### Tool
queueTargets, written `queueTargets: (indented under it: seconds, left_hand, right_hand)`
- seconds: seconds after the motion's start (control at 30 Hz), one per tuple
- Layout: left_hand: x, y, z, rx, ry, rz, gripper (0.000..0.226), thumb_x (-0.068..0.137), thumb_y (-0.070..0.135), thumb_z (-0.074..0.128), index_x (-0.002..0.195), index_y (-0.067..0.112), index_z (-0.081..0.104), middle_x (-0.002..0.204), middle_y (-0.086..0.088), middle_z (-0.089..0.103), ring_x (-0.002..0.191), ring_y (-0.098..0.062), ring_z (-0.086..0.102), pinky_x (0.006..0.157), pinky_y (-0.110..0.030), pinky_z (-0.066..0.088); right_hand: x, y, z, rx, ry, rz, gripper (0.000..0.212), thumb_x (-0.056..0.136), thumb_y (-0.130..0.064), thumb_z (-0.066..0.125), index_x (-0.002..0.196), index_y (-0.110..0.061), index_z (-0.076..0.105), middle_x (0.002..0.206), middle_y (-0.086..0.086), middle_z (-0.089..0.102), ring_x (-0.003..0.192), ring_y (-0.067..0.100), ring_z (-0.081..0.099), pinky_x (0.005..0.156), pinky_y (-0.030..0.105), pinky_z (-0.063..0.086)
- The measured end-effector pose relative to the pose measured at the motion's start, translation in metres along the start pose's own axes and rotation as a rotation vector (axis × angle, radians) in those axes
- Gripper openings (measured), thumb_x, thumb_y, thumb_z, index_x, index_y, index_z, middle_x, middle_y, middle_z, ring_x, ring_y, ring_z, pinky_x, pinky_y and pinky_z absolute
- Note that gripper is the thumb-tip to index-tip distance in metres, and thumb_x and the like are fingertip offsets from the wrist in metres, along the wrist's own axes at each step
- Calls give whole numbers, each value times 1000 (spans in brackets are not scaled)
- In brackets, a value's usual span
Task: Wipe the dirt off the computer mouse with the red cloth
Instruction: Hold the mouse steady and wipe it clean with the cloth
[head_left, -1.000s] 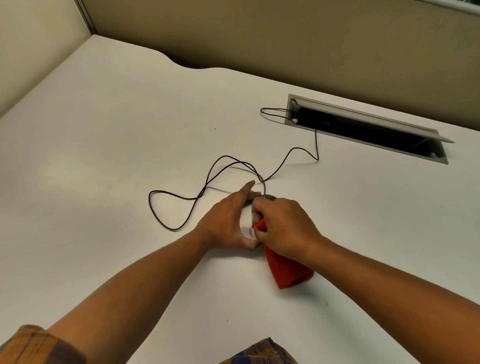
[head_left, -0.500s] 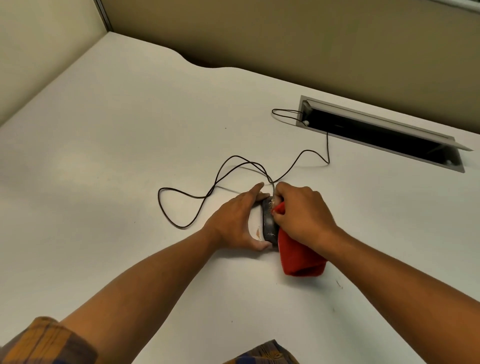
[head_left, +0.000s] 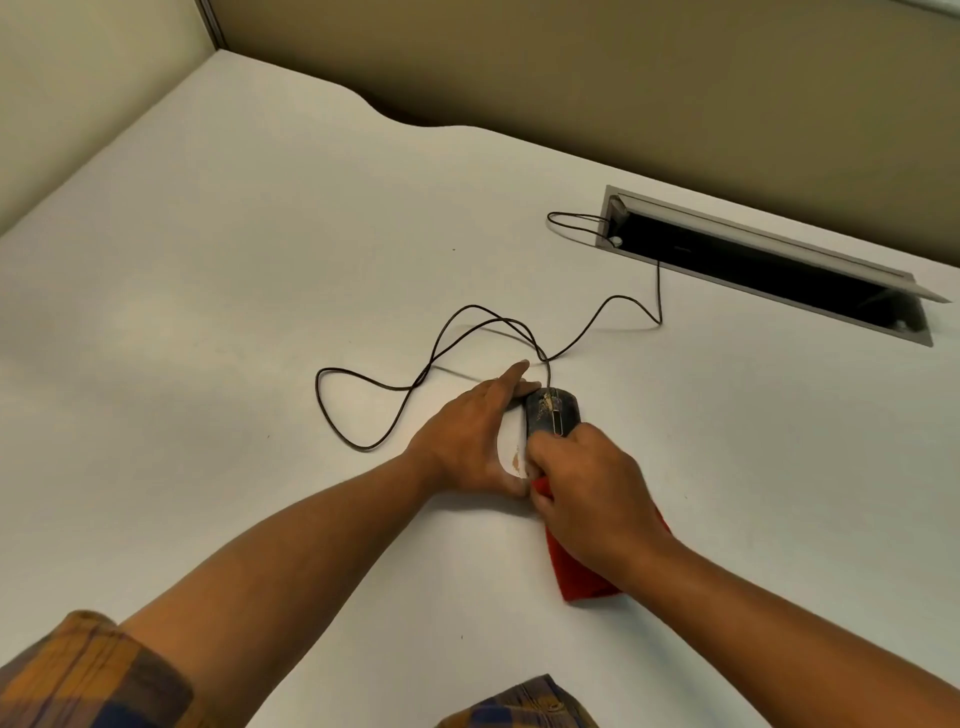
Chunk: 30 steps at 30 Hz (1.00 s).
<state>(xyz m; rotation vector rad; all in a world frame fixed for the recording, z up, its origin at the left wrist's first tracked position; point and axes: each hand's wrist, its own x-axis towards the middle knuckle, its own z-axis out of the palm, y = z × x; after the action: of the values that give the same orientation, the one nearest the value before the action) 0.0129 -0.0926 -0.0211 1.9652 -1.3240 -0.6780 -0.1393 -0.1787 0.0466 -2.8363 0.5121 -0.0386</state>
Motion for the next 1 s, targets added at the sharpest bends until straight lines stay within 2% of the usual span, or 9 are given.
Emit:
queueTargets:
  seconds: [0.07, 0.13, 0.23, 0.33, 0.43, 0.63, 0.8, 0.9, 1.0]
  left_hand:
    - [-1, 0, 0, 5, -9, 0, 135, 51, 61, 80, 156, 22, 4, 152, 10, 39, 138, -7, 35, 111, -22, 28]
    - [-1, 2, 1, 10, 12, -5, 132, 51, 63, 76, 156, 21, 7, 150, 11, 41, 137, -6, 36, 111, -23, 31]
    - [-1, 2, 2, 16, 38, -9, 133, 52, 60, 84, 155, 19, 10, 149, 11, 43, 136, -7, 38, 111, -23, 31]
    - [-1, 1, 2, 15, 35, -9, 133, 53, 58, 85, 156, 20, 10, 149, 13, 42, 136, -5, 38, 108, -17, 27]
    - [0, 1, 2, 20, 28, -7, 128, 54, 57, 77, 156, 20, 8, 149, 13, 42, 135, -6, 39, 108, -19, 30]
    - [-1, 3, 2, 14, 62, -12, 134, 54, 57, 87, 156, 21, 8, 149, 13, 42, 135, -4, 36, 106, -15, 26]
    - [-1, 5, 1, -11, 50, -32, 128, 51, 62, 75, 156, 22, 13, 150, 10, 41, 134, -7, 40, 107, -23, 36]
    - [0, 5, 0, -7, 53, -11, 125, 53, 59, 82, 154, 22, 17, 145, 14, 46, 129, -4, 44, 105, -24, 39]
    - [0, 4, 1, 18, 51, -8, 132, 54, 59, 86, 155, 19, 11, 149, 11, 43, 133, -5, 39, 107, -17, 30]
  right_hand:
    - [5, -2, 0, 45, -16, 9, 20, 81, -27, 73, 81, -29, 52, 77, -4, 57, 68, 14, 49, 58, 24, 44]
    - [14, 8, -7, 156, -44, 116, 23, 79, -27, 70, 79, -30, 47, 76, -9, 56, 71, 16, 51, 62, 29, 42]
    - [24, 30, -13, 186, 34, 209, 26, 77, -28, 68, 78, -29, 43, 74, -8, 62, 74, 19, 54, 65, 36, 44]
    - [23, 20, -11, 141, -39, 157, 25, 77, -26, 67, 78, -30, 43, 75, -7, 56, 74, 19, 51, 63, 33, 40]
    - [25, 6, -11, 147, -122, 65, 24, 77, -26, 68, 78, -30, 45, 79, -7, 55, 75, 15, 52, 66, 32, 47]
    - [54, 23, -20, 126, -54, 195, 17, 79, -21, 65, 79, -27, 48, 75, -5, 62, 73, 21, 55, 67, 38, 49]
    - [53, 4, -16, 94, -190, 42, 21, 77, -17, 64, 78, -27, 46, 71, -8, 53, 73, 19, 51, 62, 34, 42]
    - [62, 16, -23, 151, -124, 118, 16, 77, -19, 63, 78, -25, 49, 75, -6, 61, 76, 21, 55, 66, 37, 47]
    - [64, 23, -22, 101, -79, 159, 15, 77, -17, 62, 79, -24, 49, 74, -5, 59, 75, 24, 55, 66, 39, 48]
